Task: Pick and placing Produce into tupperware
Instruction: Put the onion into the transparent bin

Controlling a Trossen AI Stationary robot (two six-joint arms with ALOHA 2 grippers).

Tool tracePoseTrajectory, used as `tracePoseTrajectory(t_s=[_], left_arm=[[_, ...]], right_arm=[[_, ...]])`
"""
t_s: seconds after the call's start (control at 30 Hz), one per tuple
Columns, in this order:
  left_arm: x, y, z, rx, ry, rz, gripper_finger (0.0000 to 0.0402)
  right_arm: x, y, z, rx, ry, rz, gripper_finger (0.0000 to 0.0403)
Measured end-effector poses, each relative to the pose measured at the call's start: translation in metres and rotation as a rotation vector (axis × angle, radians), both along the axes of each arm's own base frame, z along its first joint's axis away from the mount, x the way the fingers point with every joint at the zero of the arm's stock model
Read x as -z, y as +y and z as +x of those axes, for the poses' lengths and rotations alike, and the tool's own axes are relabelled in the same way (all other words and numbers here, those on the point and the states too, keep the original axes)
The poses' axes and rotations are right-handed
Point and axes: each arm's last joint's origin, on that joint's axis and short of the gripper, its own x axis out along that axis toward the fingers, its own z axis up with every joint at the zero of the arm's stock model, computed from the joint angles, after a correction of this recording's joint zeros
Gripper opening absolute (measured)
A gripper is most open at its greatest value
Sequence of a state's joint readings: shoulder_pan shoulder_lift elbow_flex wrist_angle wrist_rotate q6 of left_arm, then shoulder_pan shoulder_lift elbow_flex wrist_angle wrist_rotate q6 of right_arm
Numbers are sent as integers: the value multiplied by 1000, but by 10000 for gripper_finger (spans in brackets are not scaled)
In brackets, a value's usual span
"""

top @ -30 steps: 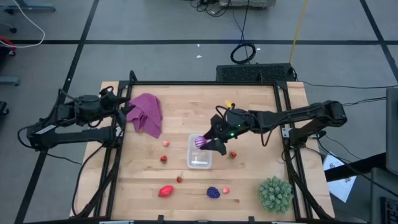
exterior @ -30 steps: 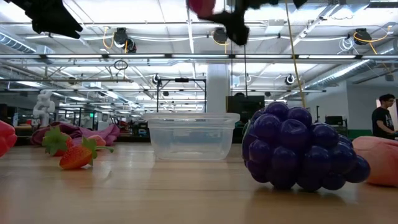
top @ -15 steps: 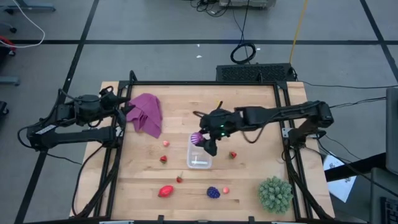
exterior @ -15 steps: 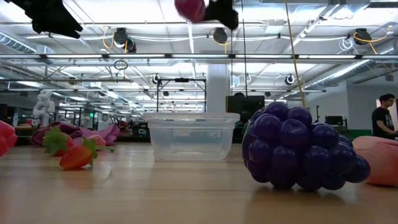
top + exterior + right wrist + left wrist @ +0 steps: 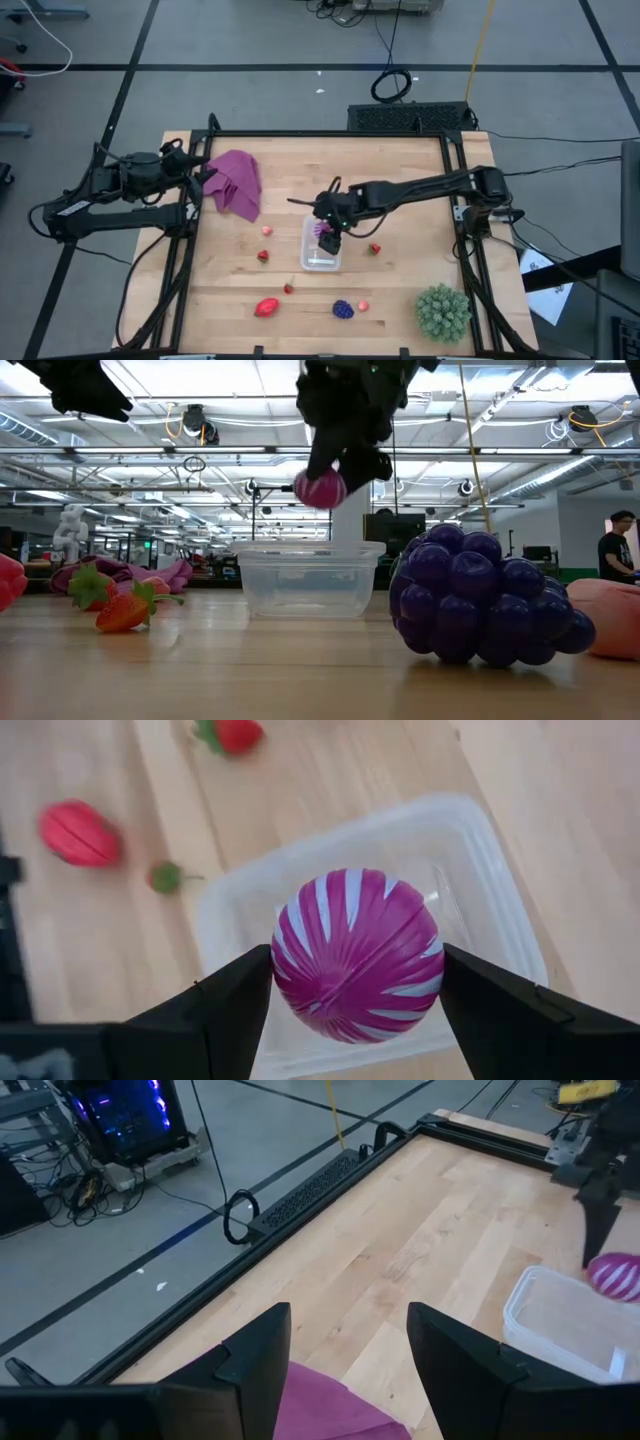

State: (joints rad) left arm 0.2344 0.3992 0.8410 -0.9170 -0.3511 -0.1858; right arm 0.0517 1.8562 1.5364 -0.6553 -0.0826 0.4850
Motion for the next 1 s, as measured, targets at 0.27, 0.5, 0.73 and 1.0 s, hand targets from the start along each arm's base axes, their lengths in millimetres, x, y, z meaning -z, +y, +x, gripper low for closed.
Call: tracePoseTrajectory(t_s=[0.27, 0.5, 0.73, 1.0], left_arm=[[0, 0, 0, 0, 1, 0, 207], [0, 0, 0, 0, 0, 0, 207], [0, 0, 0, 0, 0, -1, 207], [0, 0, 0, 0, 0, 0, 207]], right_arm=[[21, 0, 6, -6, 65, -6, 263], [30, 2, 8, -18, 92, -10, 263], [29, 6, 8, -26, 82, -12, 263], [28, 12, 9, -27, 65, -7, 263]])
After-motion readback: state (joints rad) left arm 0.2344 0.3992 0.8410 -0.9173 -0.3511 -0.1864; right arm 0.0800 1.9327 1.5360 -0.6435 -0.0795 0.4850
